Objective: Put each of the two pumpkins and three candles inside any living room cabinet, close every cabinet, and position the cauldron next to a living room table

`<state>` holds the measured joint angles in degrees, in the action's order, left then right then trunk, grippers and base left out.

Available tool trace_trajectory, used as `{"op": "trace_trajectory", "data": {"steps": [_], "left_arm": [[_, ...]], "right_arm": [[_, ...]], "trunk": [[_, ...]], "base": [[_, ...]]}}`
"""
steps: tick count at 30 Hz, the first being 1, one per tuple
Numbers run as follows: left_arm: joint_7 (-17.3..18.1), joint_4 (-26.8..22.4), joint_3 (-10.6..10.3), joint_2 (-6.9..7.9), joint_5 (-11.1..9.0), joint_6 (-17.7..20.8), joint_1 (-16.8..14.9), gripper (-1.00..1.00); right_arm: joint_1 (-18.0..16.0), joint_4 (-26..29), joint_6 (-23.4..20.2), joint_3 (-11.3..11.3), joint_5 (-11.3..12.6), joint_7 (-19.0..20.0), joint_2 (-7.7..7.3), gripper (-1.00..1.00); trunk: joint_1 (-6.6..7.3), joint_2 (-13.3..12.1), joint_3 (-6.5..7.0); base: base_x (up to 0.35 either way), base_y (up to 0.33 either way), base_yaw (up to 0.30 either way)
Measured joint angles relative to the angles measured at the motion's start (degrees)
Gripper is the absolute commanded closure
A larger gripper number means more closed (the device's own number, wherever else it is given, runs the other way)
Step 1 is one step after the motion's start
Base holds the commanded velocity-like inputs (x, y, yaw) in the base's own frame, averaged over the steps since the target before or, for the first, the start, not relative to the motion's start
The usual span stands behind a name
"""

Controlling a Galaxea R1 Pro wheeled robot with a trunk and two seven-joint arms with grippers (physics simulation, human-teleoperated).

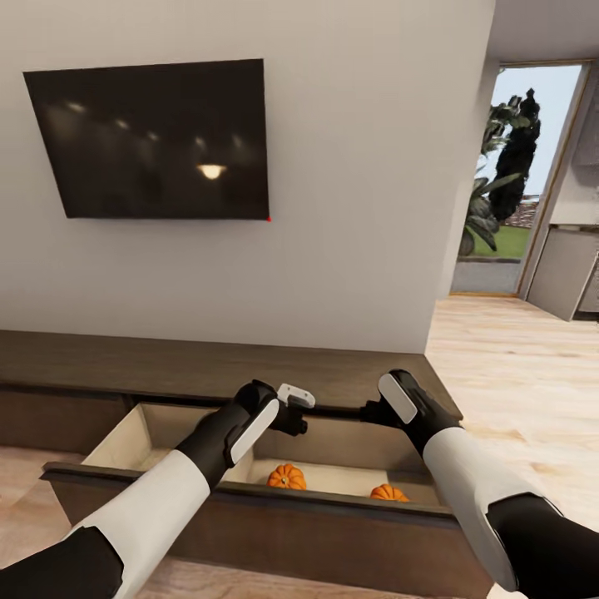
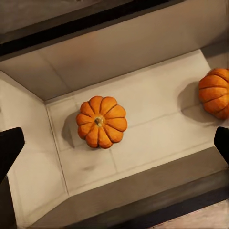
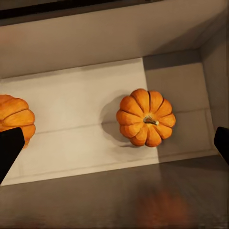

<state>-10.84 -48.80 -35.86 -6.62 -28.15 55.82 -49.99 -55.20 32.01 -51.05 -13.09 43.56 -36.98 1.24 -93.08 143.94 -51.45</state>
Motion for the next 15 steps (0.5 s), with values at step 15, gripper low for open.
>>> {"op": "trace_trajectory", "data": {"steps": [15], "left_arm": [[-0.2, -2.9, 0.0, 0.0, 0.1, 3.8, 0.1, -1.0]], "right_arm": [[1.8, 0.8, 0.7, -0.3, 0.0, 3.5, 0.22, -1.0]], "trunk": [[0.38, -0.2, 3.32]], "base": [[-0.037, 0.0, 0.0]]}}
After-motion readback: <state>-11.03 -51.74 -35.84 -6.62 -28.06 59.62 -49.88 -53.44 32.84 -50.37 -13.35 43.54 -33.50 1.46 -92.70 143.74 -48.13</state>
